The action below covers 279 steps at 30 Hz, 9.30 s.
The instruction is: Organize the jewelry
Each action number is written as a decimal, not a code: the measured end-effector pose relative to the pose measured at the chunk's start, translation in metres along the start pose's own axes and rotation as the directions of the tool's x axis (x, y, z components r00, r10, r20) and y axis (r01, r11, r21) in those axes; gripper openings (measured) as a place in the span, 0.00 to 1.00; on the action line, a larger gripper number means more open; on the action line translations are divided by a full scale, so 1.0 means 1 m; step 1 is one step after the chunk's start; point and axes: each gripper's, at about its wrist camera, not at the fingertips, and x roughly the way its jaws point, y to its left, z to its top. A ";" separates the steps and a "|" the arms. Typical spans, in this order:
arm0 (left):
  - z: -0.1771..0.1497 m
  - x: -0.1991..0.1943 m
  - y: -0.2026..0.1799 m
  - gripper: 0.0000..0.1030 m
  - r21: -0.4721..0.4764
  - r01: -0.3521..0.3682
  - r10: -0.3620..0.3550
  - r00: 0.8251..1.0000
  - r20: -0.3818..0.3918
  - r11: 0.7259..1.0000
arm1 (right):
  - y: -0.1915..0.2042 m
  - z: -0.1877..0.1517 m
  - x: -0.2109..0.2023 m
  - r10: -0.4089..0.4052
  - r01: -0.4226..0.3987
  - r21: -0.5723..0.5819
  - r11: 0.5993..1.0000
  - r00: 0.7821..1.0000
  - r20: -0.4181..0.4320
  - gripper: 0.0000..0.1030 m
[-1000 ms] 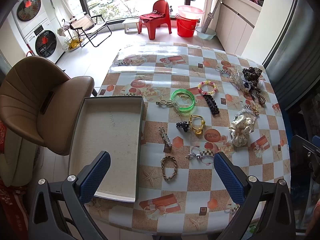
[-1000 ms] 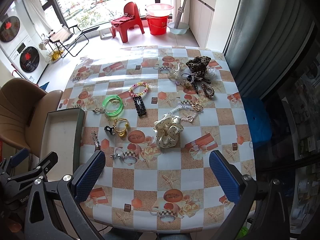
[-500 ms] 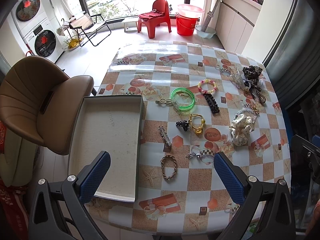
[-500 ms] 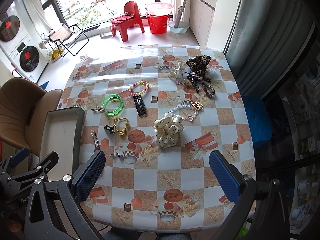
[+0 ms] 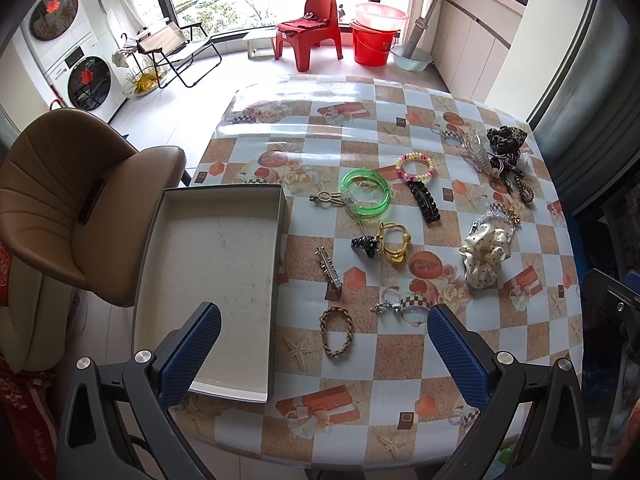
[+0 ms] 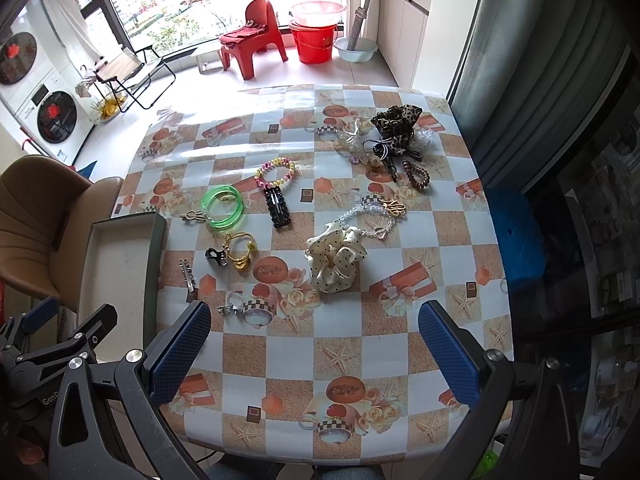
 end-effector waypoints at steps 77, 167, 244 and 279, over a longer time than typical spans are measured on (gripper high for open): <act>0.053 0.175 -0.027 0.25 0.002 0.166 -0.165 0.985 -0.059 0.986 | -0.041 0.021 0.225 0.100 -0.062 0.198 0.978 0.977 -0.186 0.18; 0.006 0.132 0.162 1.00 -0.119 -0.125 0.125 0.992 -0.002 0.985 | 0.159 0.003 0.180 0.407 -0.420 0.002 0.908 0.879 -0.250 0.78; 0.115 0.231 -0.036 0.12 -0.231 -0.037 0.002 0.989 -0.148 0.972 | 0.042 0.148 0.298 0.123 -0.139 -0.124 0.983 0.984 -0.125 0.09; 0.031 0.118 0.058 0.12 -0.262 0.016 -0.022 1.000 -0.021 0.965 | 0.063 0.079 0.190 0.392 -0.402 -0.091 0.911 0.914 -0.110 0.09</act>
